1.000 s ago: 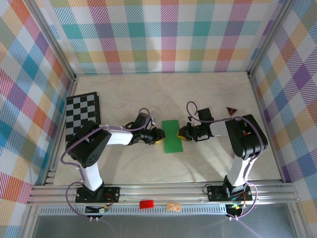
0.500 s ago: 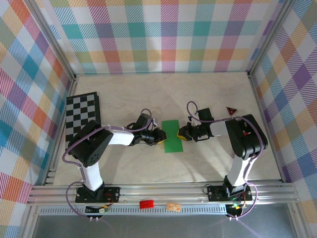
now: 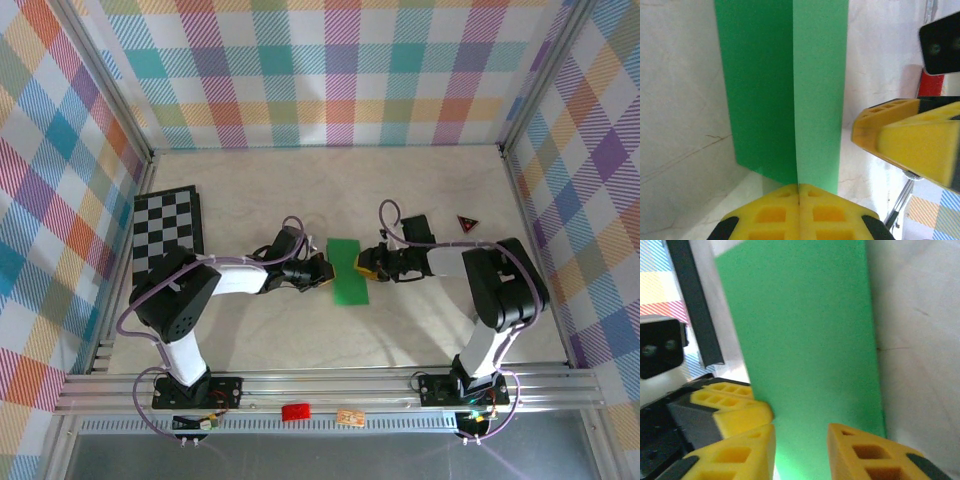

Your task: Fold a paper plane with a square sheet of paper (pick it up from the middle)

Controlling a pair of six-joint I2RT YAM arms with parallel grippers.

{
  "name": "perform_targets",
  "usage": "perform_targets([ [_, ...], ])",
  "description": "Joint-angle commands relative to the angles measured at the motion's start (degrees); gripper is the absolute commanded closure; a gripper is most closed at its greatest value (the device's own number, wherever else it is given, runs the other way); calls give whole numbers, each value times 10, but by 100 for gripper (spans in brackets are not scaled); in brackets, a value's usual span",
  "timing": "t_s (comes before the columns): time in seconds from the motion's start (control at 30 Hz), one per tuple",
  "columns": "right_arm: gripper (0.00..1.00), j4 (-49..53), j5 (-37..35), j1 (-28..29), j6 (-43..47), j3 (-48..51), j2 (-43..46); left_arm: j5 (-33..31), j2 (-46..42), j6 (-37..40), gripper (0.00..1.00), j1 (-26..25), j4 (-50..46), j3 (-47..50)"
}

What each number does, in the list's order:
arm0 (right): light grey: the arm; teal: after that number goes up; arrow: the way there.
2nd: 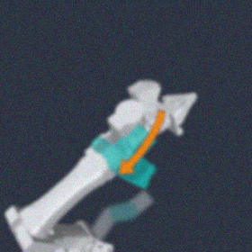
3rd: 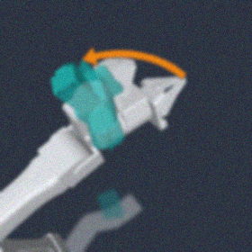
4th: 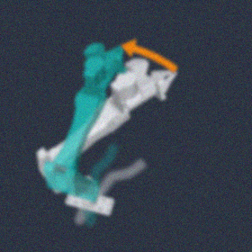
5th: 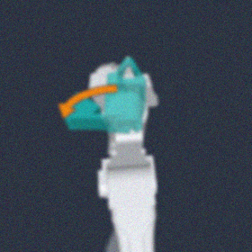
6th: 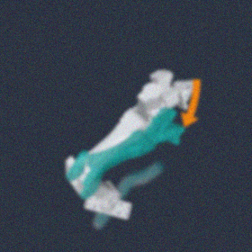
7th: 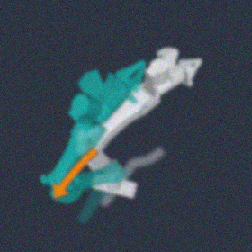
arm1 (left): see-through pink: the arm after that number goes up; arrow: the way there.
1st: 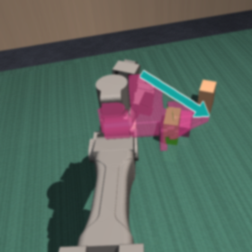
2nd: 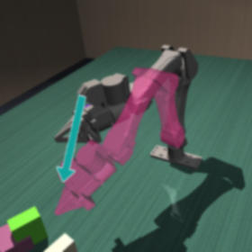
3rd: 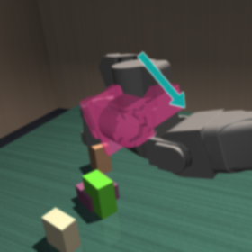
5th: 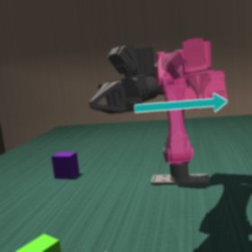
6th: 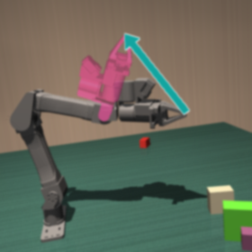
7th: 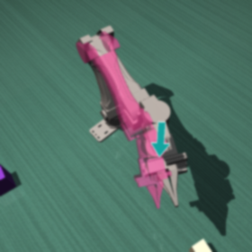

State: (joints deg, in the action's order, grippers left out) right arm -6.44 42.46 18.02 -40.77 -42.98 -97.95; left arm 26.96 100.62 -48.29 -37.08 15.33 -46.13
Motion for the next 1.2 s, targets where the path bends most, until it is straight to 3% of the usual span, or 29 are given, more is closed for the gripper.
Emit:
perform_targets([
  [0.0,60,22,-12,-2,39,7,54,4,-27,14,97,-2,-40,-14],
  [0.23,54,-43,-106,25,98,85,141,18,-27,16,96,4,-75,-37],
  [0.43,53,-51,-237,125,213,113,194,27,-24,25,95,13,-97,-51],
  [0.63,51,-124,-375,247,349,161,230,37,-27,26,94,25,-105,-56],
  [0.87,47,-164,-457,346,487,186,231,41,-25,24,94,28,-107,-60],
  [1.0,46,-169,-563,400,547,178,196,40,-28,23,93,28,-104,-58],
  [1.1,44,-226,-626,425,564,191,173,39,-27,20,93,28,-101,-56],
  [1.17,44,-244,-631,428,568,190,167,41,-26,17,92,28,-99,-55],
])
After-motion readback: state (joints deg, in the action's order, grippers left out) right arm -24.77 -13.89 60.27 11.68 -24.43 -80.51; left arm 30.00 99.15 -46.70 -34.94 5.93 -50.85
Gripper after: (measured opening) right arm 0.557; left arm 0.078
